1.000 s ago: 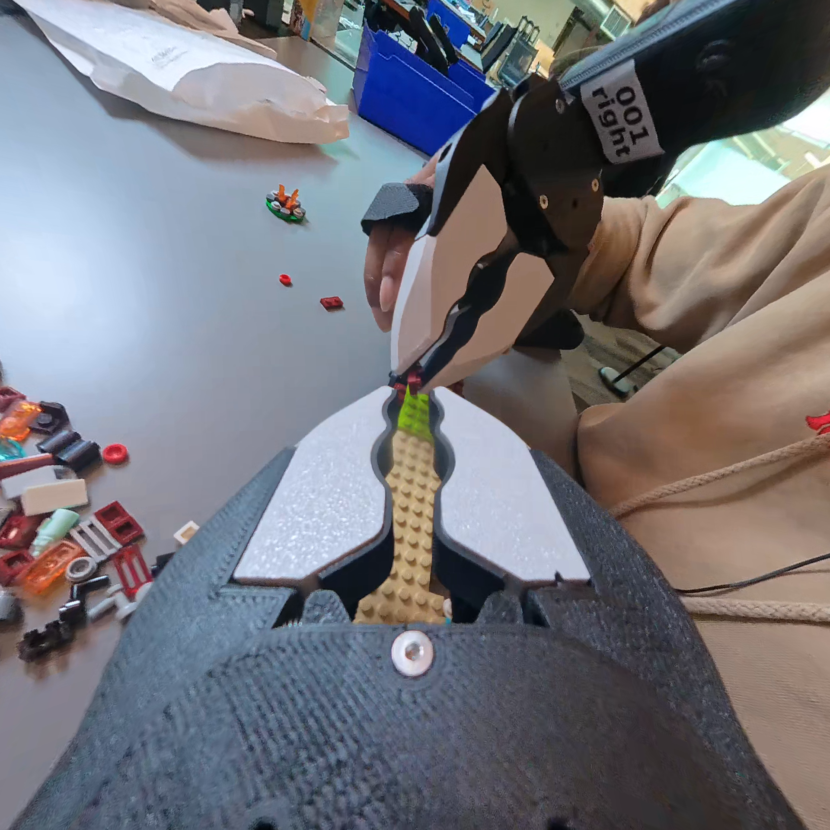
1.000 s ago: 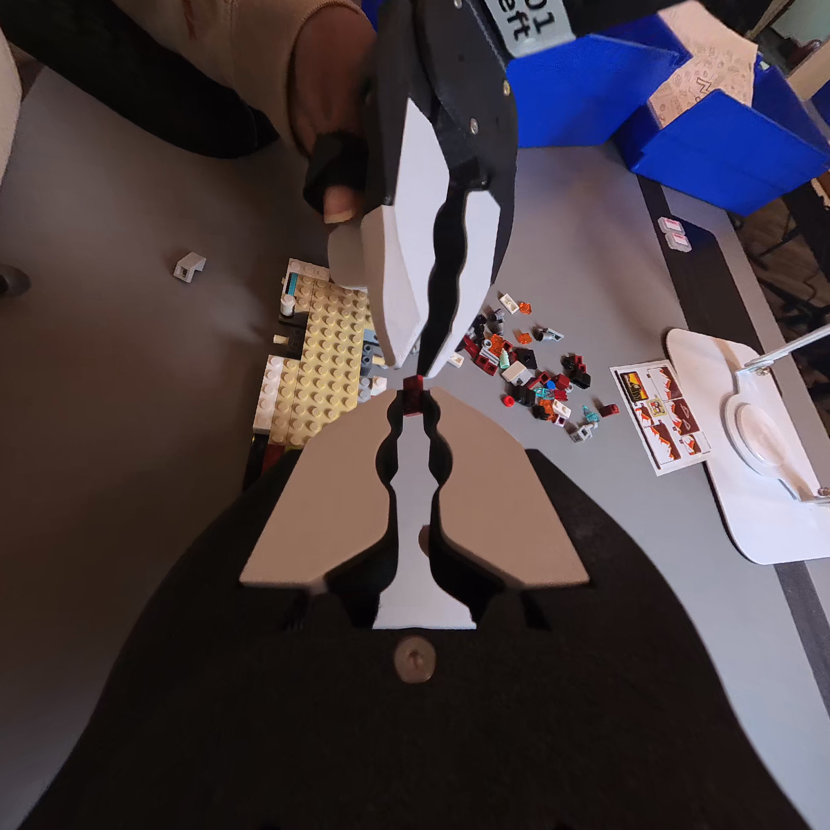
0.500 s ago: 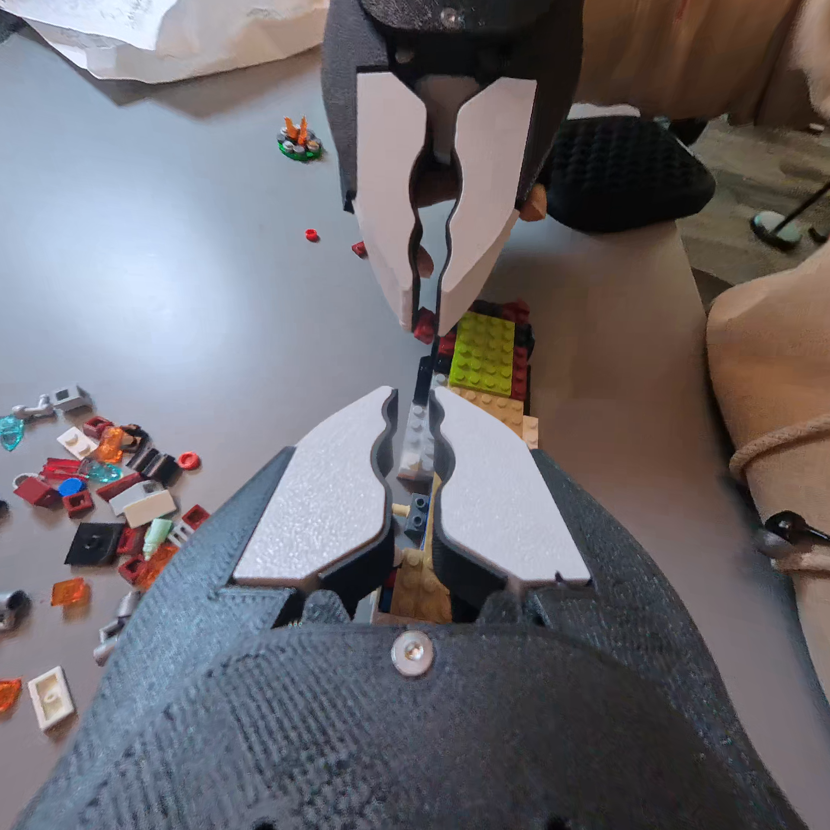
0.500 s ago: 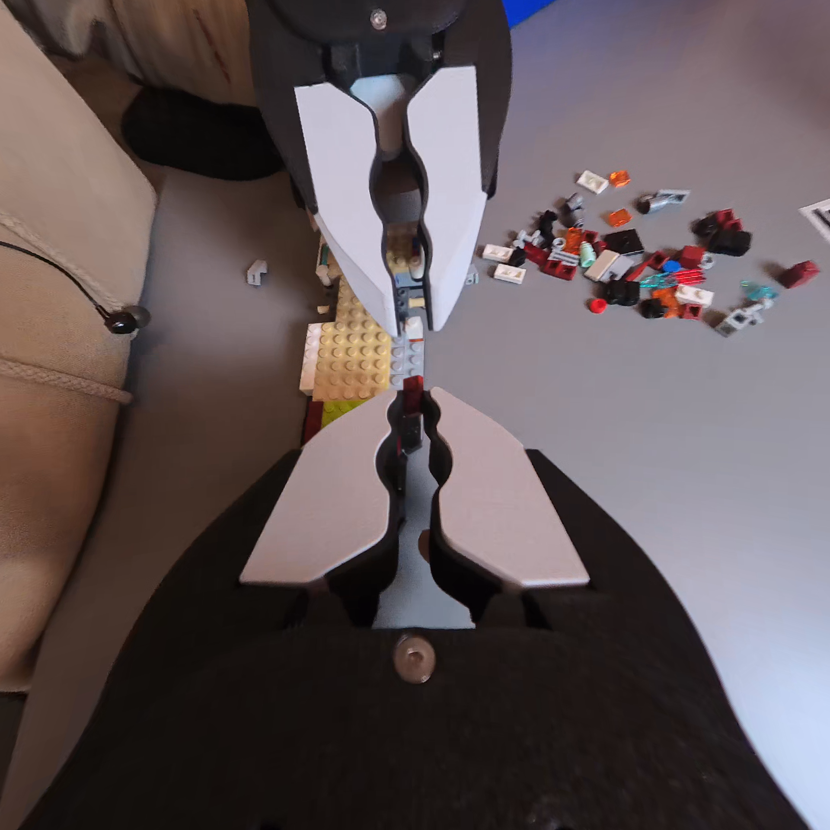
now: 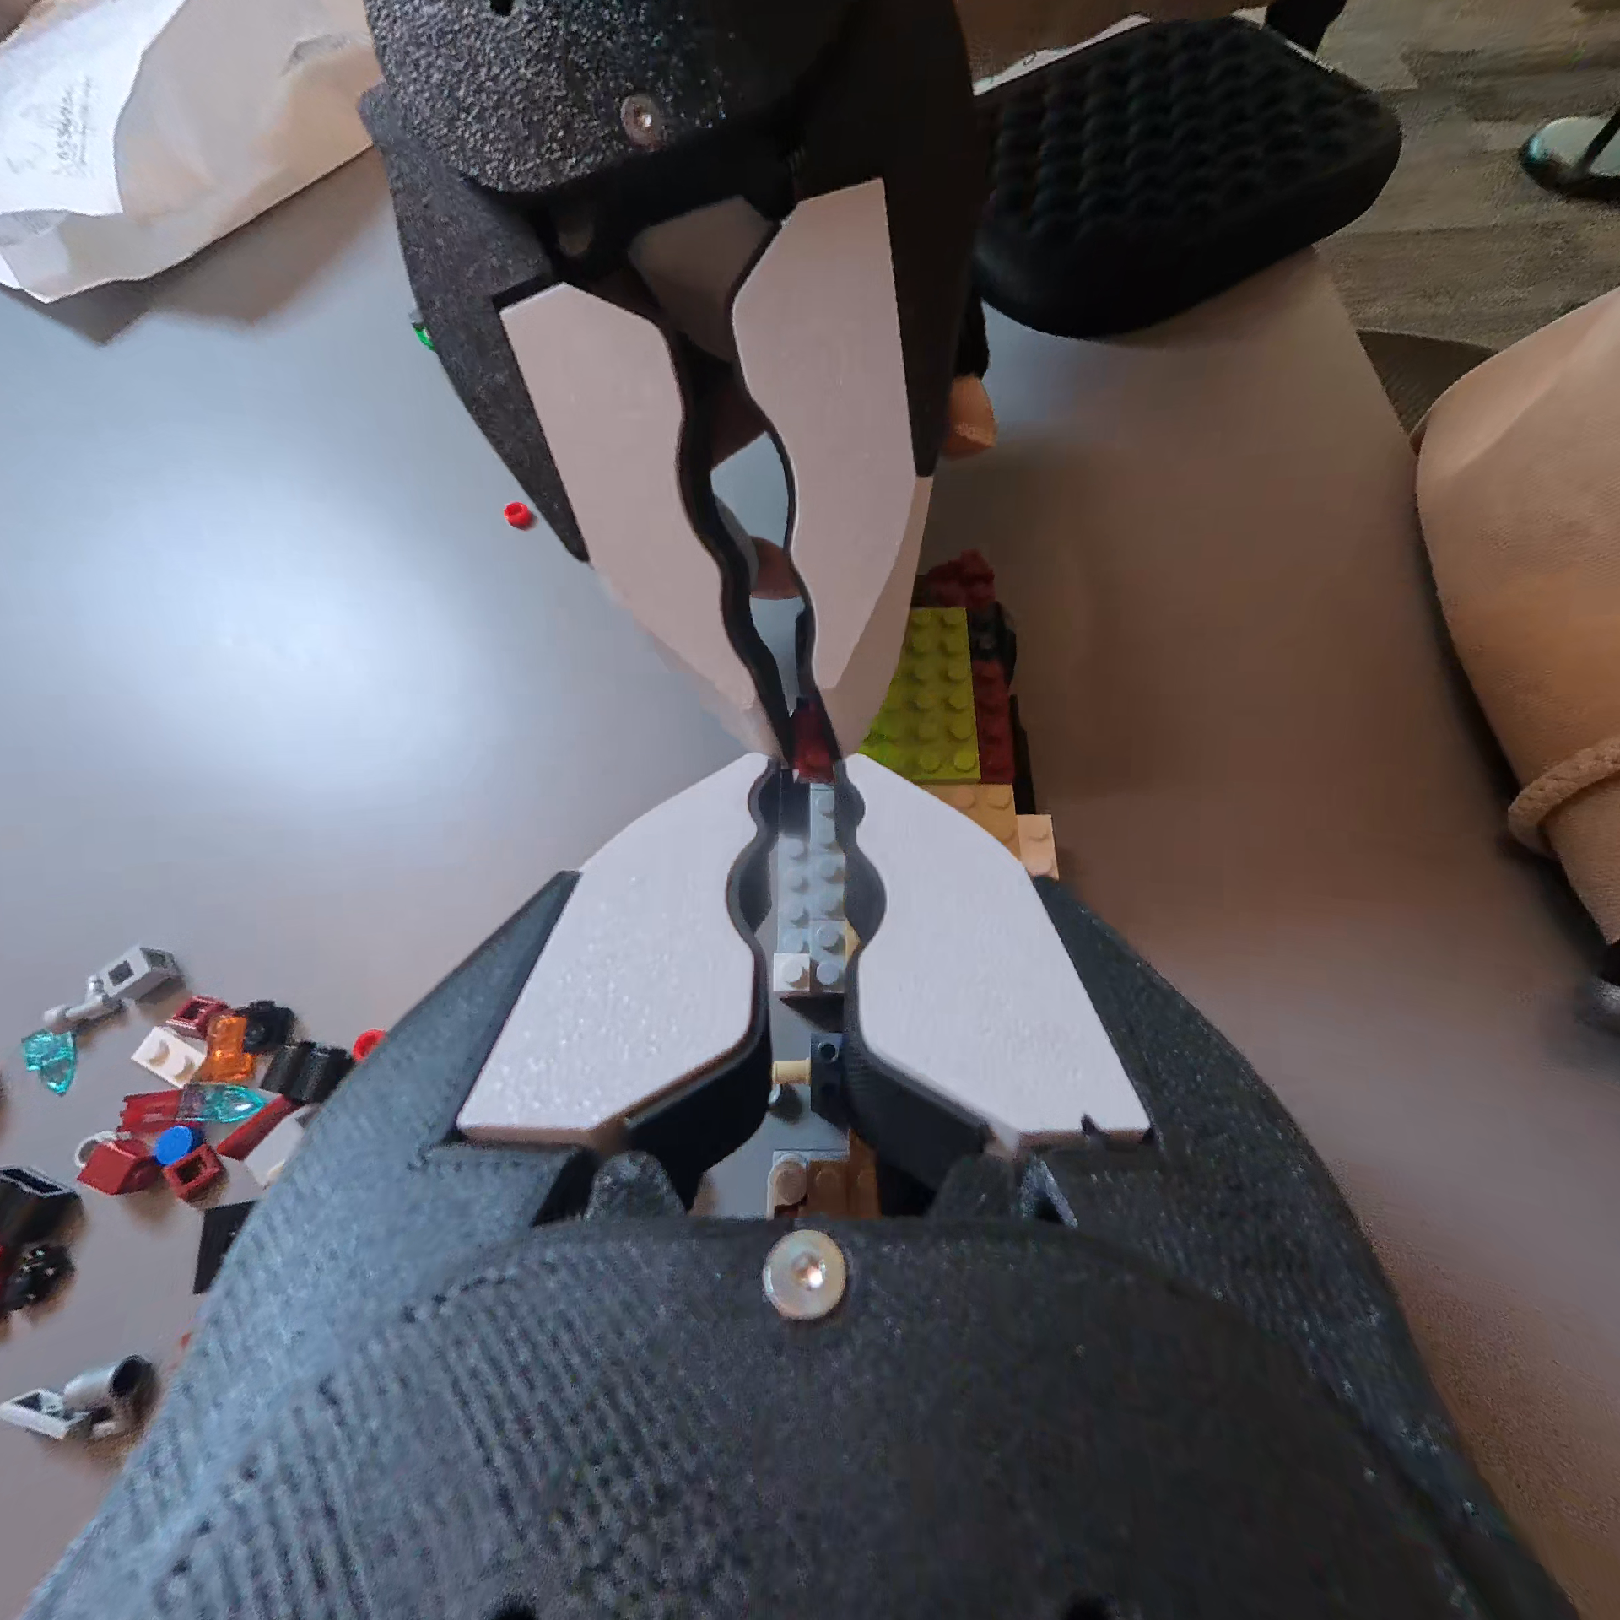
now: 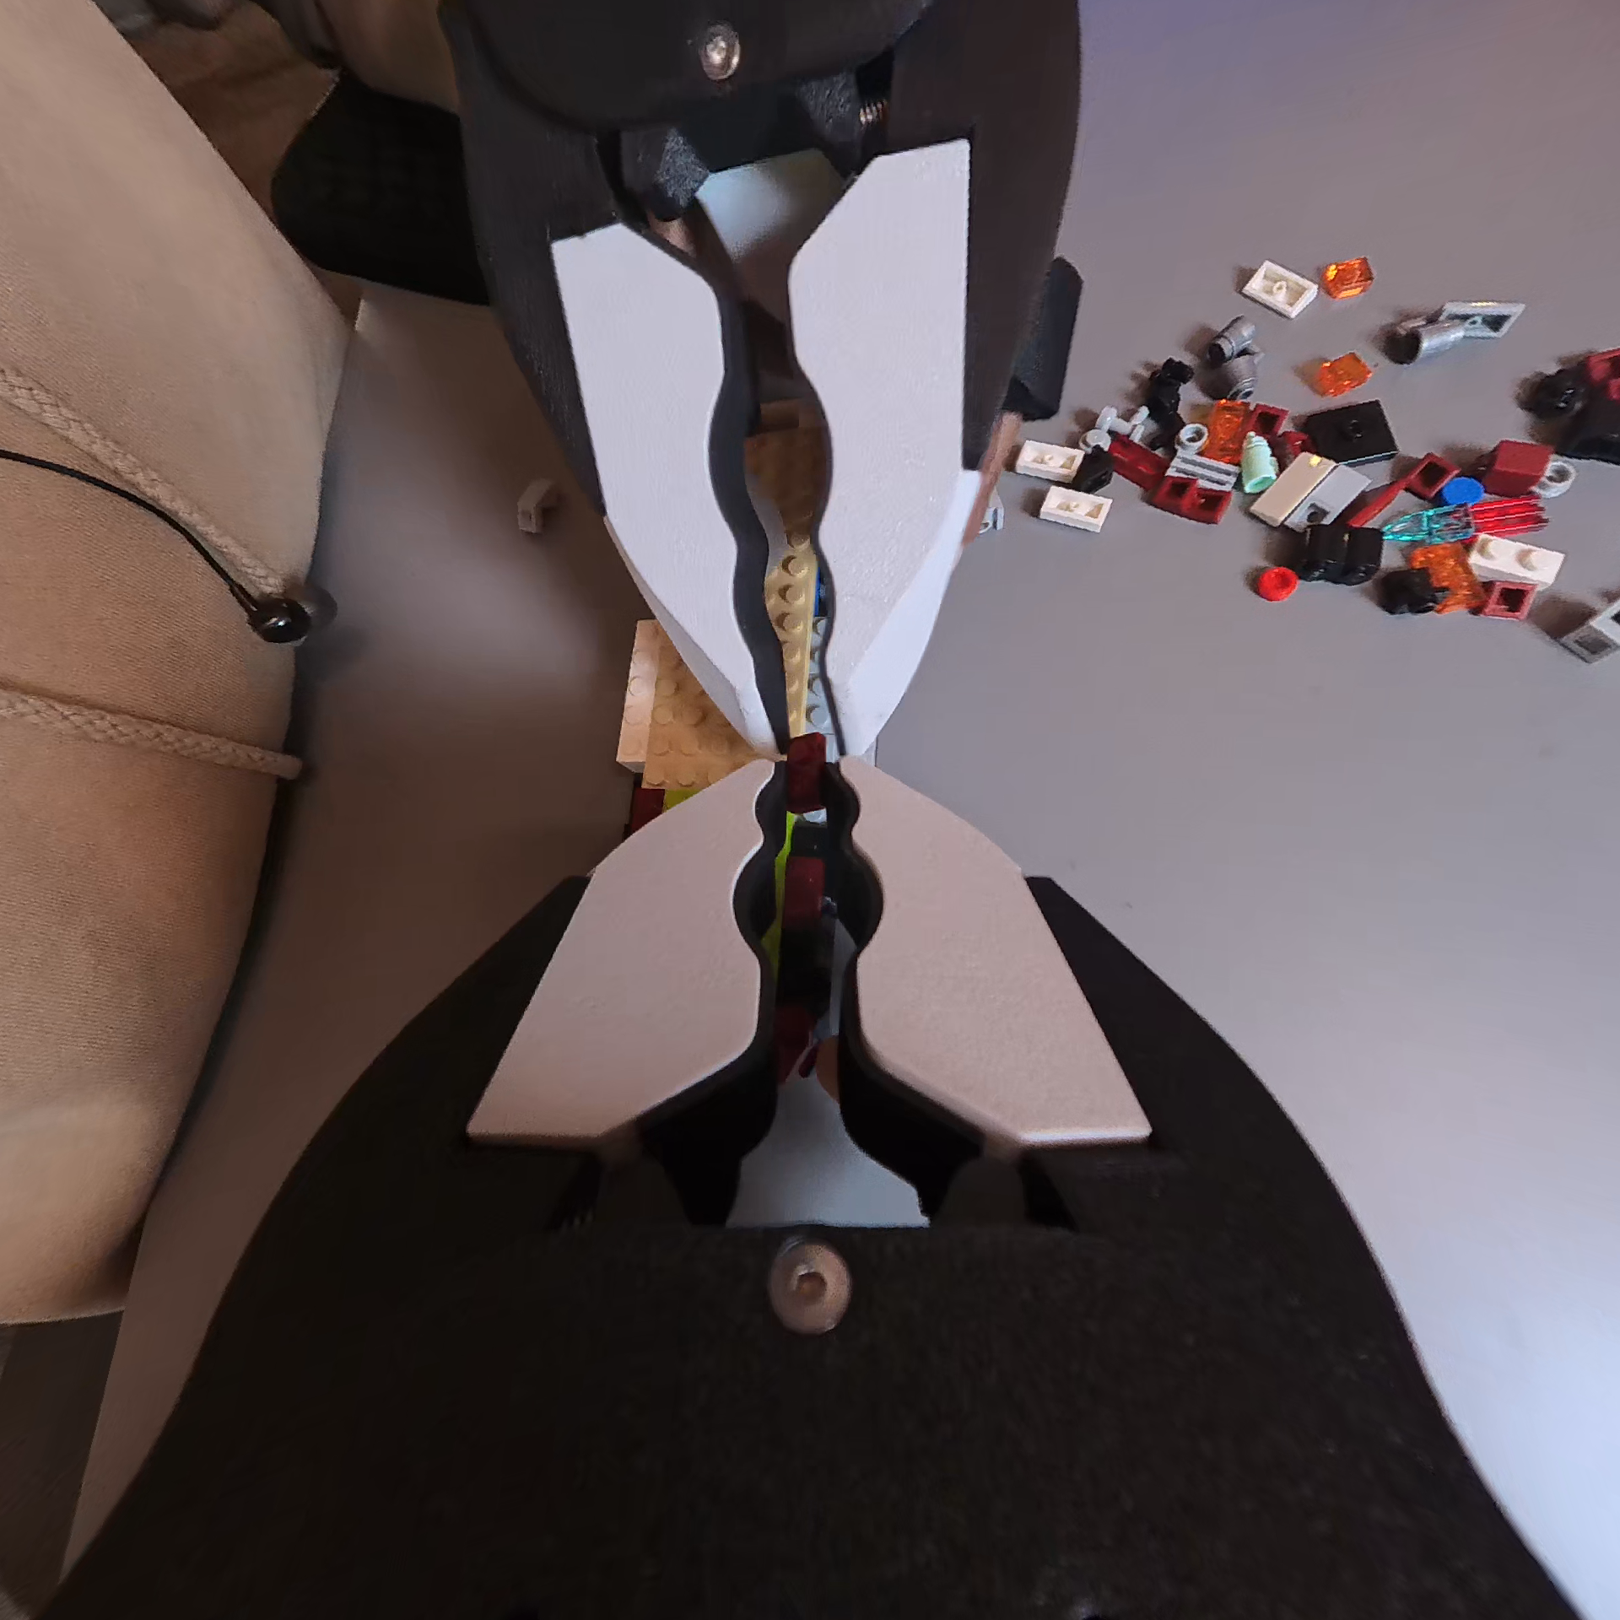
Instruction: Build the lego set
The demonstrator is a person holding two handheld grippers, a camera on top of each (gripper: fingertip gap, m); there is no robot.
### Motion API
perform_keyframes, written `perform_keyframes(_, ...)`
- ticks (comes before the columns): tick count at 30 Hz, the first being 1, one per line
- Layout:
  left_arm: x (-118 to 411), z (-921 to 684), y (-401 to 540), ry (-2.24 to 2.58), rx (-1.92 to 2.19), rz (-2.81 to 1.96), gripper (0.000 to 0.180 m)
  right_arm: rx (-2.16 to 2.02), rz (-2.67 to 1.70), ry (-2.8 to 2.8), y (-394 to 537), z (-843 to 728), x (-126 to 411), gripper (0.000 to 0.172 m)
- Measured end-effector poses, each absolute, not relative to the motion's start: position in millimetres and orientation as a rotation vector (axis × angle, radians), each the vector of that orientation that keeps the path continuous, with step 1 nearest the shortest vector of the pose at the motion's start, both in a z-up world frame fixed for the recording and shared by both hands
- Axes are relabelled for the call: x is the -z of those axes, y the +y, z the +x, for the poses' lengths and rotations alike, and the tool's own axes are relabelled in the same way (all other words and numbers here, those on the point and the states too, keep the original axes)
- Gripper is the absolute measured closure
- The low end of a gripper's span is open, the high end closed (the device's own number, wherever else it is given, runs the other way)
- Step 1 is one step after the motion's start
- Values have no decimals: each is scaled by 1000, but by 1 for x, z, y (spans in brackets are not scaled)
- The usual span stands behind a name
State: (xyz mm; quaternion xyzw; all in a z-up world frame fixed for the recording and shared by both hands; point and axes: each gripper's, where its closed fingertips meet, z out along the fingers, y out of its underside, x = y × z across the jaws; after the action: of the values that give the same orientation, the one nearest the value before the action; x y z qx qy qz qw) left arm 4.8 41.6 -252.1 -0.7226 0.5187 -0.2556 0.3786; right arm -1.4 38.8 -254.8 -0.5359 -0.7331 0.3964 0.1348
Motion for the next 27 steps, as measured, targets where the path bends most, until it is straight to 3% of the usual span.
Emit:
perform_keyframes(8,251,5,45,1362,477,-1787,163,-1173,-1598,-2112,39,0,256,164)
perform_keyframes(20,247,6,43,1385,439,-1725,172,-1196,-1629,-2089,40,0,251,164)
perform_keyframes(23,247,4,44,1377,437,-1728,160,-1203,-1624,-2084,40,0,249,164)
perform_keyframes(27,245,6,42,1380,451,-1712,159,-1220,-1618,-2082,39,-1,247,164)
